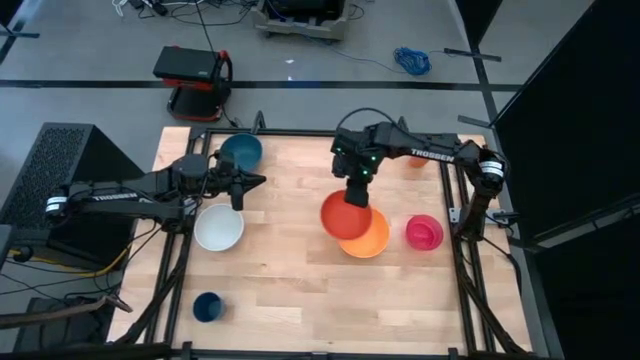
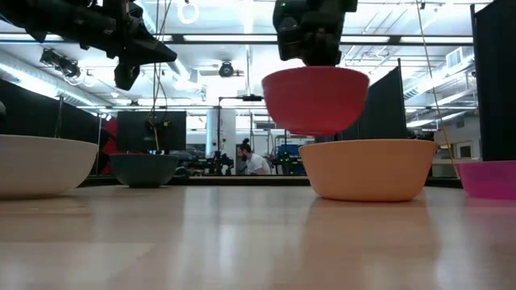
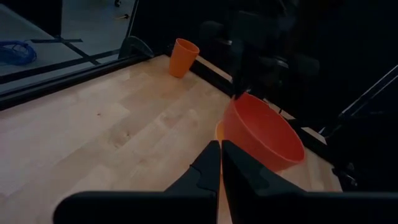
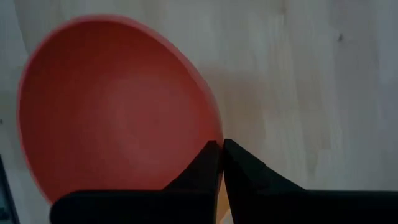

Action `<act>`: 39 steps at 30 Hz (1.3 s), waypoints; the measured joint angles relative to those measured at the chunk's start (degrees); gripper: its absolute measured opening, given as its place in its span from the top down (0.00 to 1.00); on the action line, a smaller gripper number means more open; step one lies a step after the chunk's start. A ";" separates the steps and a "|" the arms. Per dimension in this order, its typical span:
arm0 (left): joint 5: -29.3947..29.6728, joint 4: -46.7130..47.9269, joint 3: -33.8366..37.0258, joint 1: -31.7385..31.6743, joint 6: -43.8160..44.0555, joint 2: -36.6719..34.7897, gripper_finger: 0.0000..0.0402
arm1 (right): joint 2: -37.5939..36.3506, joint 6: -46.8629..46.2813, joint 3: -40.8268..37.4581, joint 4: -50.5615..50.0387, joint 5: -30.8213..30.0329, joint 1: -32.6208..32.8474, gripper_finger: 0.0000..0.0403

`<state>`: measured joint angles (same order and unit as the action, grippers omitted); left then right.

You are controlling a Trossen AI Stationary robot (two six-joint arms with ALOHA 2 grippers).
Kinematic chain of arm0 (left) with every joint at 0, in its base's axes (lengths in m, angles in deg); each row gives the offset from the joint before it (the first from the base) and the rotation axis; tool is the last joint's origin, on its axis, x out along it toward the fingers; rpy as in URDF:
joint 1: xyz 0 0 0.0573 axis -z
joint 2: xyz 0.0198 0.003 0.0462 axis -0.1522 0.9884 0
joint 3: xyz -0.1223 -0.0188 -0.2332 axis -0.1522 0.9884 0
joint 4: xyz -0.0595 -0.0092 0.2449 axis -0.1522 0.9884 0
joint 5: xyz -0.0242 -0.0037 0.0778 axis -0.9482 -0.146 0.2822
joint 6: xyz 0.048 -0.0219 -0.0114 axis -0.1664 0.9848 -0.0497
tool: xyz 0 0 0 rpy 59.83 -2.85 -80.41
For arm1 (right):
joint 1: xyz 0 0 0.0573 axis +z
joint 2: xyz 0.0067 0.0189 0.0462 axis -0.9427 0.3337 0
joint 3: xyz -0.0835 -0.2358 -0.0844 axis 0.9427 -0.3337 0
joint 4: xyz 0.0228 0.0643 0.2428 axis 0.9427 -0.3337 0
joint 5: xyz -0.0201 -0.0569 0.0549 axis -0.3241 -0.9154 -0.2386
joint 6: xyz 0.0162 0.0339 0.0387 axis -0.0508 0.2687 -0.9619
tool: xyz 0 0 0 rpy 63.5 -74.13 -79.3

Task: Nest bowls inside each other
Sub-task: Stack the orange bowl on top of the yellow bowl

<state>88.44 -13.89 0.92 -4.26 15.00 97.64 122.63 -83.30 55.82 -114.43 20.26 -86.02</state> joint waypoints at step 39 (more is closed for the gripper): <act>-0.22 -0.06 0.00 0.00 0.22 -0.02 1.00 | -29.49 -15.03 -34.29 22.59 2.43 -0.40 1.00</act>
<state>88.22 -13.95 0.92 -4.26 15.22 97.62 93.14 -98.33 21.53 -91.85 22.69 -86.42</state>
